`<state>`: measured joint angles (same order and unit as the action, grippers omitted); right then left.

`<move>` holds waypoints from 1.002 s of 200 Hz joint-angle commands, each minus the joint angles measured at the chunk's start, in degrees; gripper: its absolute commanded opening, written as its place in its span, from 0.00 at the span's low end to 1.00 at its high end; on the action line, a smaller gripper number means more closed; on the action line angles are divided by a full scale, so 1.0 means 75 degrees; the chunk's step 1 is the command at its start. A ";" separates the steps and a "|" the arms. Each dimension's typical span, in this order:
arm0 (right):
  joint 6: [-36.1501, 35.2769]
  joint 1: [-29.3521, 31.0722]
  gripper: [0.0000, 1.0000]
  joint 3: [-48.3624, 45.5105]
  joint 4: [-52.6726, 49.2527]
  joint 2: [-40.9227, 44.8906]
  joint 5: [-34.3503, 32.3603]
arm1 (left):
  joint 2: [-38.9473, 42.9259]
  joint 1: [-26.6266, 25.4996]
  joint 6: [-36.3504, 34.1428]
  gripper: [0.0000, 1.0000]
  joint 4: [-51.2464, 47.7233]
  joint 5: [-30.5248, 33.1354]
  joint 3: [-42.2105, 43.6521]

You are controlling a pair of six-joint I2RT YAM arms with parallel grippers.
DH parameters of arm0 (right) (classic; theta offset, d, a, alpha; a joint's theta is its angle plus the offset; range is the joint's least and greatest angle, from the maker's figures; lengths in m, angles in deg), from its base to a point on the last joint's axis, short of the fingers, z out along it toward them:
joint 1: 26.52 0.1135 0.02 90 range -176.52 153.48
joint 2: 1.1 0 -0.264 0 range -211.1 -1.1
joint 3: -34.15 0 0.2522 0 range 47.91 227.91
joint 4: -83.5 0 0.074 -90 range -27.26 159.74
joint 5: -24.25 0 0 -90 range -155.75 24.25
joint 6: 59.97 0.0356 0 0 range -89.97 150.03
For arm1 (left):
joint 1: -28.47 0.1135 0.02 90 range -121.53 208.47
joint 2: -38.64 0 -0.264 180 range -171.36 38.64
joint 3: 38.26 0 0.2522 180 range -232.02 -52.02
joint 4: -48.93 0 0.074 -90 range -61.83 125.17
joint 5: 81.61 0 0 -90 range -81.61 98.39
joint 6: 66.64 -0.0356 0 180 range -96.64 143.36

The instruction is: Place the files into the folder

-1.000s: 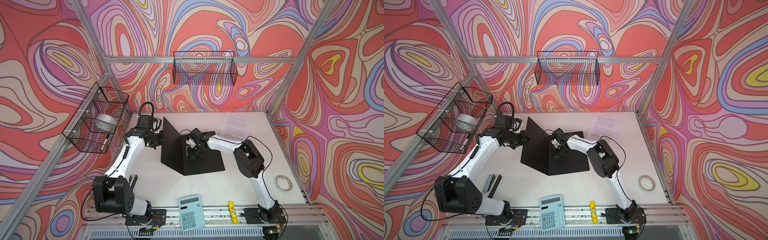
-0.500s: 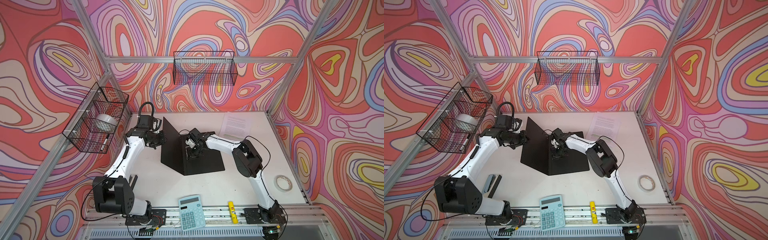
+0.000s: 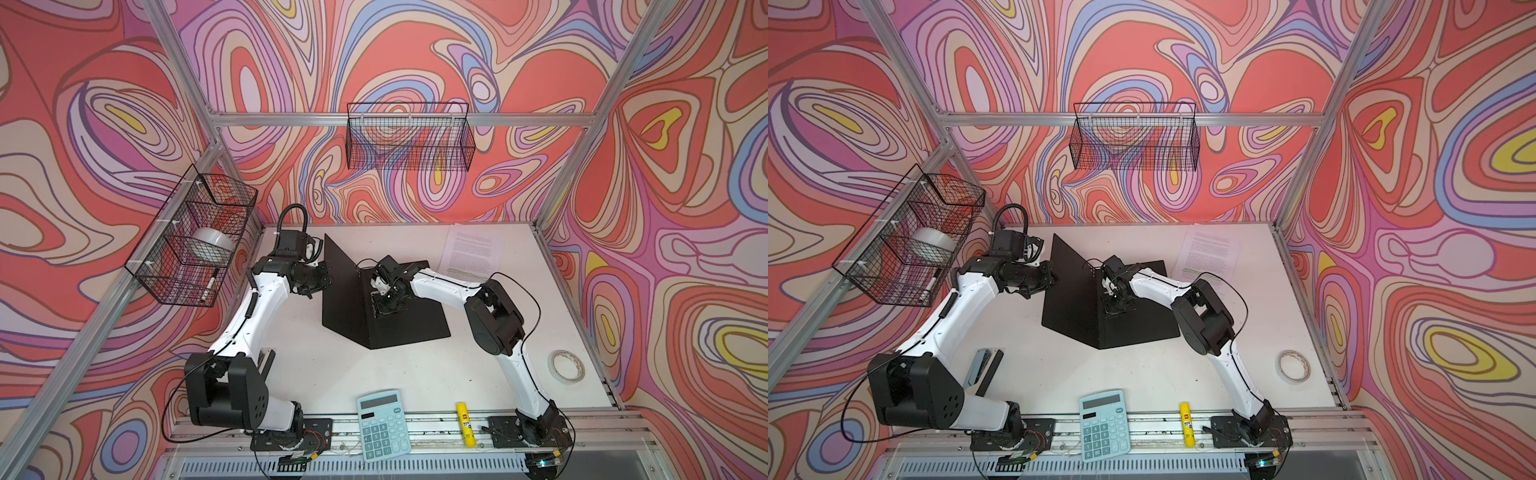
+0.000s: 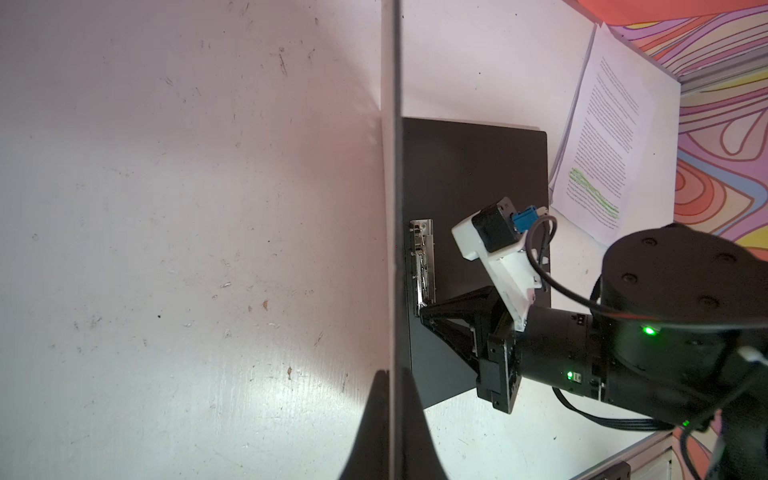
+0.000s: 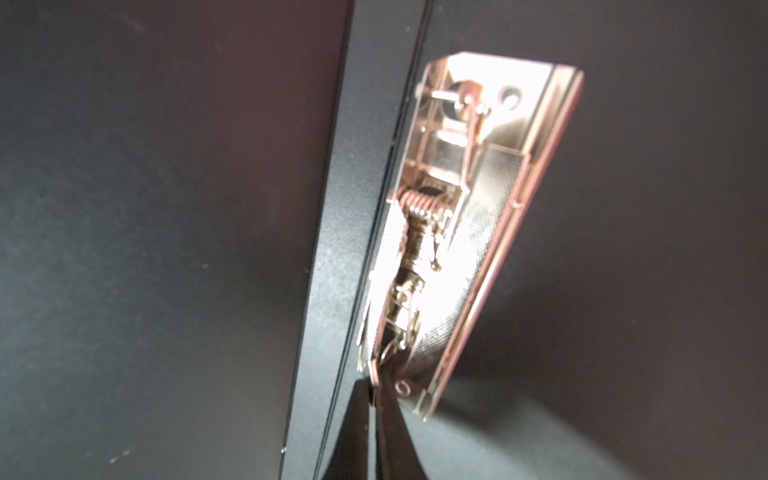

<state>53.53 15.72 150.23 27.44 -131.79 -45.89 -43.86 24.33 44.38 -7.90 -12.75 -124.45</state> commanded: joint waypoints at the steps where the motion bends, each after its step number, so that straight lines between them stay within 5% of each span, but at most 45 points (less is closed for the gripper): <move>1: -0.0116 -0.0043 0.00 -0.0065 -0.0592 -0.0139 -0.1045 | 0.0277 -0.0022 -0.0151 0.00 -0.0187 0.0093 -0.0176; 97: -0.0203 -0.0042 0.00 0.0197 -0.0933 -0.0055 -0.1476 | 0.0324 -0.0010 -0.0189 0.00 -0.0222 0.0172 -0.0181; 200: -0.0195 -0.0041 0.00 0.0582 -0.0799 0.0170 -0.0726 | 0.0204 0.0001 -0.0200 0.00 -0.0199 0.0161 -0.0198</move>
<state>53.03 15.94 153.79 23.50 -131.05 -48.91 -43.84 24.33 44.16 -8.29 -12.34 -124.45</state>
